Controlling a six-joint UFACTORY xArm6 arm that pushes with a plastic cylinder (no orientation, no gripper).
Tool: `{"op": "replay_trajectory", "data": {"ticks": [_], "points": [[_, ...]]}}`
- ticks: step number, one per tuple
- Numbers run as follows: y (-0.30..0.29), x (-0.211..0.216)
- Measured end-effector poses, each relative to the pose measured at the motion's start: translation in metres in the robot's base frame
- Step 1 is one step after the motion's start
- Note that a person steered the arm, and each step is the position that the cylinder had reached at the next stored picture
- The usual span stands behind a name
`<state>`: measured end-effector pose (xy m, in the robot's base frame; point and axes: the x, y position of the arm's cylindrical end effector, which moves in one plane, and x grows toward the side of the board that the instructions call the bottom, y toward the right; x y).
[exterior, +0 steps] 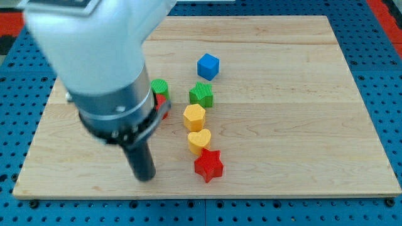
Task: Place the red circle to the right of the green circle
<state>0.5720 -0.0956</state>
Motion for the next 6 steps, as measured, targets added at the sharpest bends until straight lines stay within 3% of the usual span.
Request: {"op": "replay_trajectory", "data": {"ticks": [2,3,5,6], "points": [[-0.001,-0.078],[0.029,-0.114],[0.014,-0.198],[0.024,-0.199]]}}
